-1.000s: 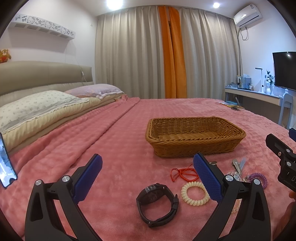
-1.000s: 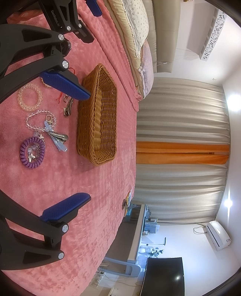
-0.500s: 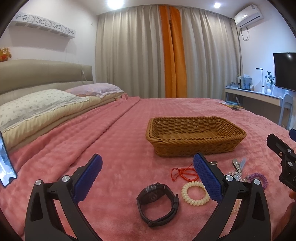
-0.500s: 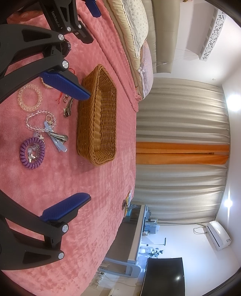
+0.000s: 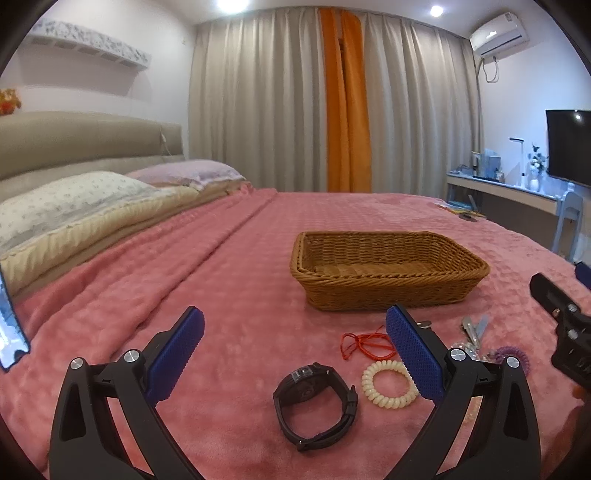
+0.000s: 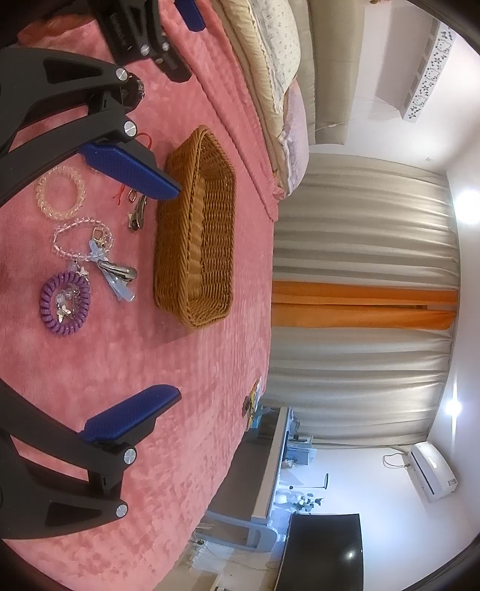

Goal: Organize jewelry

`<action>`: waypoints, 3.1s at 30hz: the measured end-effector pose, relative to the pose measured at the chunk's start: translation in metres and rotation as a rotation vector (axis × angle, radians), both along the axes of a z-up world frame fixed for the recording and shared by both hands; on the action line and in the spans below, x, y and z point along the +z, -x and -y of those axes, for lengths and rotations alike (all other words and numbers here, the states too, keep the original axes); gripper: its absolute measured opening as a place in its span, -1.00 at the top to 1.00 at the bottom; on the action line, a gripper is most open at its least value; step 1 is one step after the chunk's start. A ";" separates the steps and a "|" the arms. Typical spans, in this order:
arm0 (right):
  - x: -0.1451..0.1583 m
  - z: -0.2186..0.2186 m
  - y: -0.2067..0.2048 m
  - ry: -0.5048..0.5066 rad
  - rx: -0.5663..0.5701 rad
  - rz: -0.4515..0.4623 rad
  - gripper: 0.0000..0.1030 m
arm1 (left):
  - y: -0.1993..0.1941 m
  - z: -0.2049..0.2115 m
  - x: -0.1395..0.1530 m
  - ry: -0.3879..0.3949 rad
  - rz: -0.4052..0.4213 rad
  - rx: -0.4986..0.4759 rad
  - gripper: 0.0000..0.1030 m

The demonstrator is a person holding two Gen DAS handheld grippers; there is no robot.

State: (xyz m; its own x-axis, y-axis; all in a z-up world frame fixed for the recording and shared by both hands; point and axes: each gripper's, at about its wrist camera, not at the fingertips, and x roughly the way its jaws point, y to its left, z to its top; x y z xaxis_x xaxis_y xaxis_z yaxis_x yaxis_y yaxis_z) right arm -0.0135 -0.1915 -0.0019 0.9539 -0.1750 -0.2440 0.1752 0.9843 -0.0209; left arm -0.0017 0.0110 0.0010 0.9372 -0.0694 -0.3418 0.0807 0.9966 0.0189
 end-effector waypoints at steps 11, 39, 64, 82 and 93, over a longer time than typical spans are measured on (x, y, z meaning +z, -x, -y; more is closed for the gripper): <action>-0.008 0.025 -0.023 -0.108 0.026 -0.241 -0.28 | -0.026 -0.052 -0.001 0.054 -0.296 -0.162 -0.62; -0.065 0.051 -0.060 -0.152 0.011 -0.610 0.66 | -0.049 -0.047 -0.050 0.205 -0.511 -0.295 0.36; -0.014 0.040 -0.019 -0.192 0.146 -0.378 0.80 | -0.022 -0.029 0.005 0.169 -0.317 -0.318 0.81; 0.039 0.042 -0.200 -0.217 0.181 -0.419 0.82 | -0.180 0.041 0.028 0.151 -0.322 -0.309 0.81; -0.030 0.034 -0.256 -0.207 0.125 -0.614 0.82 | -0.219 0.053 -0.021 0.069 -0.463 -0.266 0.79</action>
